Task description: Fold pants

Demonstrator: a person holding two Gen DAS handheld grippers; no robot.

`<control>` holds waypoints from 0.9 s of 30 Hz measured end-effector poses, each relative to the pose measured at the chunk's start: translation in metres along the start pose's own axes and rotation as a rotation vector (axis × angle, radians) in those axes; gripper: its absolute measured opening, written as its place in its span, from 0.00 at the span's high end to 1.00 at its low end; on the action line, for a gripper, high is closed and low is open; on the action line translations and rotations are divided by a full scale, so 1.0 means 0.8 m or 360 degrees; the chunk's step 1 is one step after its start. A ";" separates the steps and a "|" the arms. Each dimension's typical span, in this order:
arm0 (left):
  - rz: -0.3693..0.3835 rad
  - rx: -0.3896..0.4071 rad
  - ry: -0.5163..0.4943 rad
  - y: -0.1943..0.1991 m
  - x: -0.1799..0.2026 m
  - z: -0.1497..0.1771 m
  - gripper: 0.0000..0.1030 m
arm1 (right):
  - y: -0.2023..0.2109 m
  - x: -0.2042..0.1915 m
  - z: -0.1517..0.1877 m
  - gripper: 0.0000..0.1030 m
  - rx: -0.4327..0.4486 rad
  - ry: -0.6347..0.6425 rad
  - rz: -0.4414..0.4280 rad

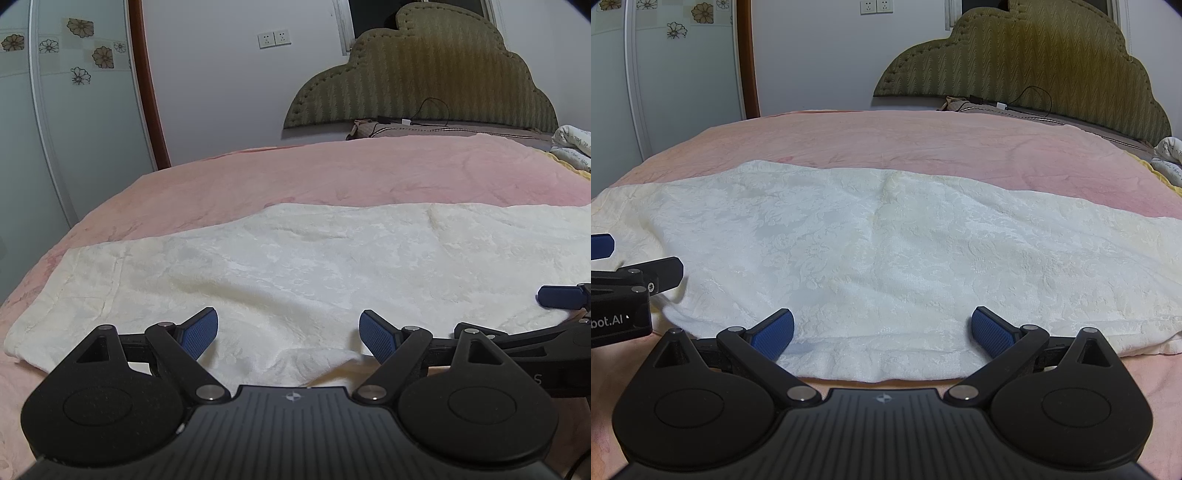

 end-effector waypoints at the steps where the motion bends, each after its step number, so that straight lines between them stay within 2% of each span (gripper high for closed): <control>1: 0.0002 0.0000 0.0001 0.000 0.000 0.000 0.16 | 0.000 0.000 0.000 0.00 0.0000 0.0000 0.0000; 27: -0.0001 -0.0044 0.0054 -0.001 -0.003 -0.003 0.16 | 0.000 0.000 0.000 0.00 -0.0002 0.0000 -0.0002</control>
Point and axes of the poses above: each gripper's, at about its wrist camera, not at the fingertips, and y roughly against the way its jaws point, x to its right, z to its underside, the point moved 3 cm from there along -y, roughly the way its jaws point, and after that the axes turned 4 degrees about x, right-handed, at the moved point
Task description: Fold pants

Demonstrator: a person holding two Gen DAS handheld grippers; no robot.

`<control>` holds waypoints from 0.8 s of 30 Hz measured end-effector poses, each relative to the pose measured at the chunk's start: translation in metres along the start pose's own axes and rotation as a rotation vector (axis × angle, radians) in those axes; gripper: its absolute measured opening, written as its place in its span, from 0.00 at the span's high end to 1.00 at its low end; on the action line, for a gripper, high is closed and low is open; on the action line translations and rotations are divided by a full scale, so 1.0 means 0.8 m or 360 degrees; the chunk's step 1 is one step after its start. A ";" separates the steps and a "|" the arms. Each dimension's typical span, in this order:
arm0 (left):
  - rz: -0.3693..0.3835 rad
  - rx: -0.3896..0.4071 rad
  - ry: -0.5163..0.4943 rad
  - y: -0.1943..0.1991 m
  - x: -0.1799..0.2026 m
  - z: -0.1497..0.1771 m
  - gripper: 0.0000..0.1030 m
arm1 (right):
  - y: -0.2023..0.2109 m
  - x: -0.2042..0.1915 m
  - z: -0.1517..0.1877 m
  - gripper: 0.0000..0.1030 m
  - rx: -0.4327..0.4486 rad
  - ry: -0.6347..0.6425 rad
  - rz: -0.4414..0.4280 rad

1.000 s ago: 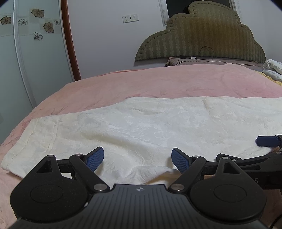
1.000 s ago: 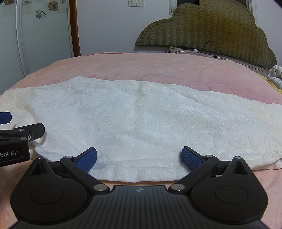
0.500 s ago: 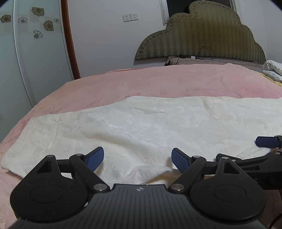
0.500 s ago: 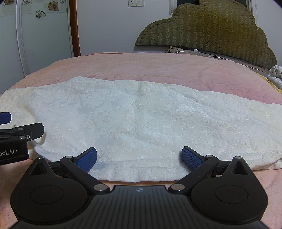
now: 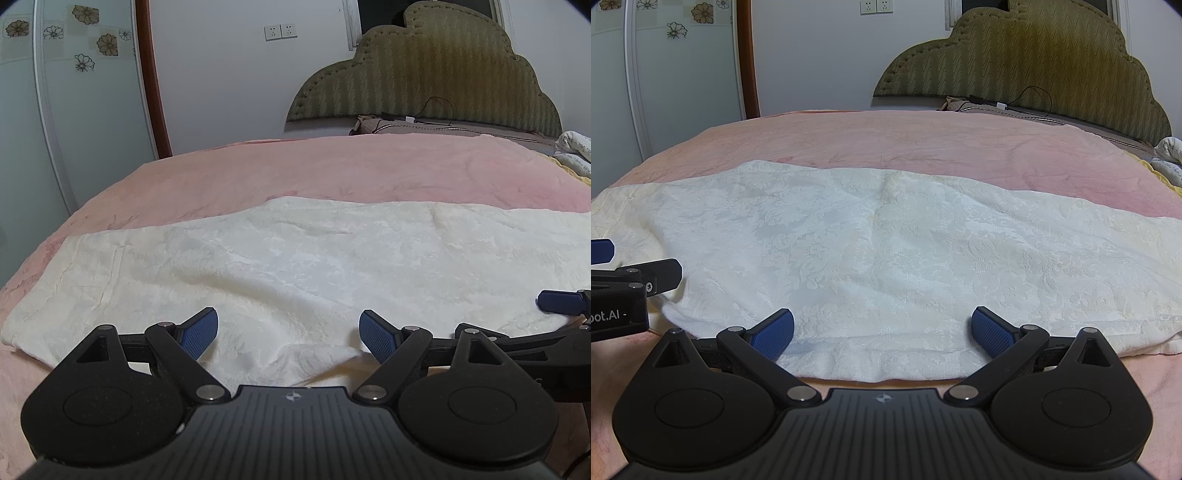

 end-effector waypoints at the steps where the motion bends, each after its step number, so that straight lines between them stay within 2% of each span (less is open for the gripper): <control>1: 0.0000 0.0000 0.0002 -0.001 -0.001 0.000 0.16 | 0.000 0.000 0.000 0.00 0.0000 0.0000 0.0000; 24: -0.0009 0.0002 -0.0005 -0.001 -0.002 -0.001 0.16 | 0.000 0.000 0.000 0.00 0.0000 0.0000 0.0000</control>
Point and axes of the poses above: each gripper's, at about its wrist camera, not at the fingertips, and y roughly against the way its jaws point, x to its right, z to its underside, the point moved 3 cm from there along -y, roughly the way its jaws point, and after that the axes turned 4 degrees about x, right-handed, at the moved point
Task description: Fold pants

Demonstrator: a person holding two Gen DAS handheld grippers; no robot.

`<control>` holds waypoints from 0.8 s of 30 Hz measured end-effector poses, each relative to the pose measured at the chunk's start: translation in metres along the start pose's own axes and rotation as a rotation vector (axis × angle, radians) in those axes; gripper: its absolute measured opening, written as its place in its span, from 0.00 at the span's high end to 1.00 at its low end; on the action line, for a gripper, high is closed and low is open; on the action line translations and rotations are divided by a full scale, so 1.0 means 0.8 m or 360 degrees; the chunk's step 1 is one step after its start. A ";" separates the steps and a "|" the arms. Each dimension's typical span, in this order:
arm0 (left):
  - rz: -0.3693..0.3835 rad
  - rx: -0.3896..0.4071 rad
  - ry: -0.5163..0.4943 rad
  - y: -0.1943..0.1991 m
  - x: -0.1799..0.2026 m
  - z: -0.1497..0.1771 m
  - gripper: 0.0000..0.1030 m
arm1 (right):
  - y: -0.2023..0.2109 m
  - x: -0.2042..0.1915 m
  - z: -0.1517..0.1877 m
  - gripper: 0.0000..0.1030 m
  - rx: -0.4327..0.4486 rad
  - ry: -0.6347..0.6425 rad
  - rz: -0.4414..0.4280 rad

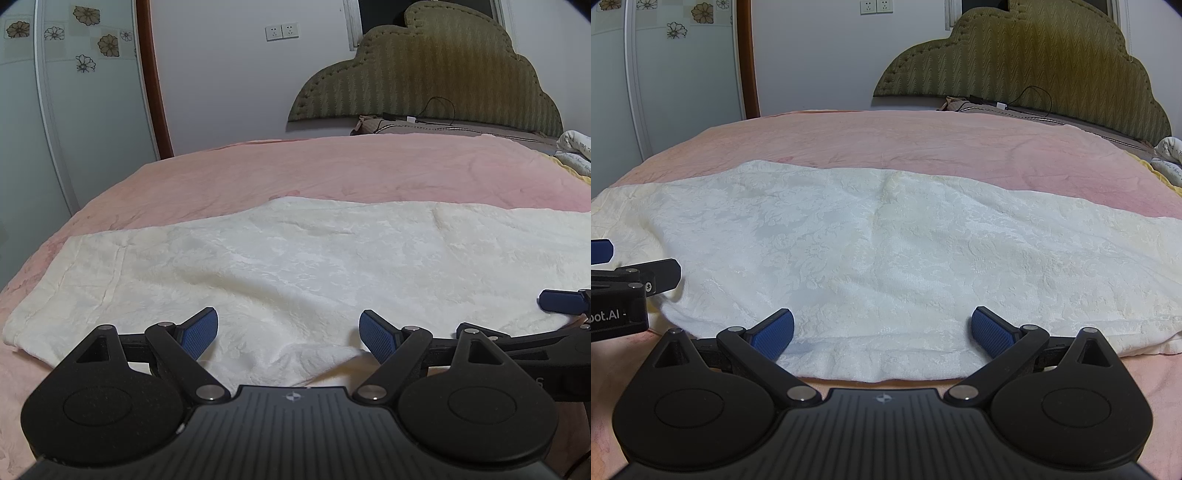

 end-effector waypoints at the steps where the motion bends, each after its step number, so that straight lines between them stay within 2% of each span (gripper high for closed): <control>1: 0.0001 0.0003 0.0002 0.000 -0.001 0.000 0.16 | 0.000 0.000 0.000 0.00 0.0000 0.0000 0.0000; 24: -0.0004 0.0022 0.0000 0.005 0.000 0.000 0.16 | 0.000 0.000 0.000 0.00 -0.0001 -0.0001 -0.0001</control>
Point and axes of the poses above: each gripper's, at about its wrist camera, not at the fingertips, and y roughly against the way its jaws point, x to its right, z to its underside, the point moved 3 cm from there along -y, roughly the way its jaws point, and after that the axes turned 4 degrees about x, right-handed, at the moved point
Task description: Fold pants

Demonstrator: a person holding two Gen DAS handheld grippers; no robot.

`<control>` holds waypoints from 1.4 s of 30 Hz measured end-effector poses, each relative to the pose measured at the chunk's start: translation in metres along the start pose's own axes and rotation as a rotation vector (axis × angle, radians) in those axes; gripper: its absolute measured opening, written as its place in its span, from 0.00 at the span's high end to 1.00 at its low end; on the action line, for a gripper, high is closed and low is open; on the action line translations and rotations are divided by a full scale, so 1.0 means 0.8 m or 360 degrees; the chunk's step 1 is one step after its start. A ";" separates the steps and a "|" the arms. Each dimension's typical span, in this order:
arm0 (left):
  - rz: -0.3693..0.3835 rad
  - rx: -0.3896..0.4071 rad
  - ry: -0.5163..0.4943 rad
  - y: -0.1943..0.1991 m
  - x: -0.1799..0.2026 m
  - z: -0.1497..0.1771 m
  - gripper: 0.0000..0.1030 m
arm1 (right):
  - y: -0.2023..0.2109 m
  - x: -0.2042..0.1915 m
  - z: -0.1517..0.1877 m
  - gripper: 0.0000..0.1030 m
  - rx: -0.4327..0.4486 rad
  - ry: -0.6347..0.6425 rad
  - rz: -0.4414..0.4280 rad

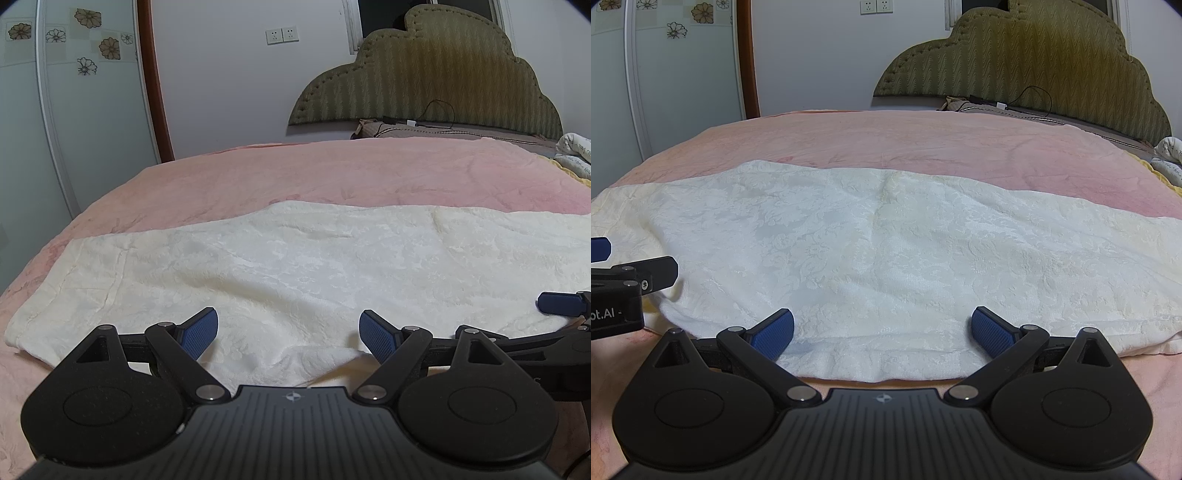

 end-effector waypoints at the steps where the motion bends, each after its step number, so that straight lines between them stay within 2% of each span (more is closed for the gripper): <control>1: -0.0002 0.0001 0.0002 0.000 0.000 0.000 0.16 | 0.000 0.000 0.000 0.00 0.0000 0.0000 0.0000; 42: 0.0003 -0.0006 0.0026 0.001 -0.004 -0.003 0.16 | 0.001 0.000 0.000 0.00 0.0000 0.0000 0.0000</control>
Point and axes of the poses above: each gripper's, at about its wrist camera, not at the fingertips, and y roughly against the way its jaws point, x to its right, z to its underside, the point moved 3 cm from there along -y, roughly the way its jaws point, and after that the axes turned 4 degrees about x, right-handed, at the moved point
